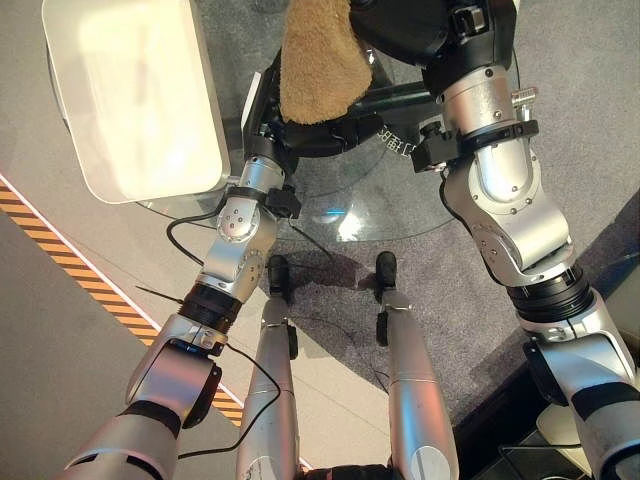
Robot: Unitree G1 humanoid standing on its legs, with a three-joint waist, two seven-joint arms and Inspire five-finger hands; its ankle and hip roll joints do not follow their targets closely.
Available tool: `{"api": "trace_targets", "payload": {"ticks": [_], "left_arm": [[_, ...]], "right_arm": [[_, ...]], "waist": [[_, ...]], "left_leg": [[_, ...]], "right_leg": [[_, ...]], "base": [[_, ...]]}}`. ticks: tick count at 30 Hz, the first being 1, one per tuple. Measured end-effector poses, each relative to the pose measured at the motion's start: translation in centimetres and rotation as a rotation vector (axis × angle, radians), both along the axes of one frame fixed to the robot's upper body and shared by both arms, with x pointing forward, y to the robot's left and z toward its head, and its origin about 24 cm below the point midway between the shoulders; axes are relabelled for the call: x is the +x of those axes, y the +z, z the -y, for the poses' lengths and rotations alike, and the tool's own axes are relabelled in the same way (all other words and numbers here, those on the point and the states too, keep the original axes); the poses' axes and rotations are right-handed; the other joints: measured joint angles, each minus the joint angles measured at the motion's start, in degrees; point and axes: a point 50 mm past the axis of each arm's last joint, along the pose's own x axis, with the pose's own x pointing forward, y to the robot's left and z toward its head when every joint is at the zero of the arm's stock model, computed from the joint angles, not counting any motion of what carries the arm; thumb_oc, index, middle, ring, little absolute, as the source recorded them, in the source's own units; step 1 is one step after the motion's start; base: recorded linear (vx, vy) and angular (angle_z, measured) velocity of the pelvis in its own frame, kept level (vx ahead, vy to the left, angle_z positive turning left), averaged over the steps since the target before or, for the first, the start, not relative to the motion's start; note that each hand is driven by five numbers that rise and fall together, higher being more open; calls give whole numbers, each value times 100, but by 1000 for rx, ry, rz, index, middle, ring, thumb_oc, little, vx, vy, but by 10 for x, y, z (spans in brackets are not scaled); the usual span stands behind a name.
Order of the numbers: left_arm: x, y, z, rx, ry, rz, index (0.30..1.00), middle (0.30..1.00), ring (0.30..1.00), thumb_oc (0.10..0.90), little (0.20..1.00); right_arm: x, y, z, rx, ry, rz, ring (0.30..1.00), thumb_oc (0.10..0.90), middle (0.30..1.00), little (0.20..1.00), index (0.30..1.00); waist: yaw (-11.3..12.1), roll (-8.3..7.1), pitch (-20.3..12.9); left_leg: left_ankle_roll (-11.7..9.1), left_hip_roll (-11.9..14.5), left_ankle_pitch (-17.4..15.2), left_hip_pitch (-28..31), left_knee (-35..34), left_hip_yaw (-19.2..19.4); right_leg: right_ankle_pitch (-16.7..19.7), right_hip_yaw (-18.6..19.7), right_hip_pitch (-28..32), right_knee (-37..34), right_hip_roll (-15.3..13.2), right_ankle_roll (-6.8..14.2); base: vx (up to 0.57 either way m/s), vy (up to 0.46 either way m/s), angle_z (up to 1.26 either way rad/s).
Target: Wipe the table with a cloth and put it in the basket.
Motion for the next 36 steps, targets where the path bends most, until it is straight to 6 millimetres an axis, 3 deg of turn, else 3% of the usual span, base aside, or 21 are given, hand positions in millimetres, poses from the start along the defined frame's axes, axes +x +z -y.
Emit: {"api": "trace_targets", "payload": {"ticks": [36], "left_arm": [[-6, 11, 3, -27, -35, 43, 900, 900, 900, 800, 900]], "right_arm": [[3, 0, 7, 47, -51, -7, 300, 100, 300, 200, 300]], "waist": [[6, -2, 1]], "left_leg": [[0, 0, 0, -1, 0, -1]], "right_leg": [[-1, -1, 0, 0, 1, 1]], "base": [[0, 0, 0]]}}
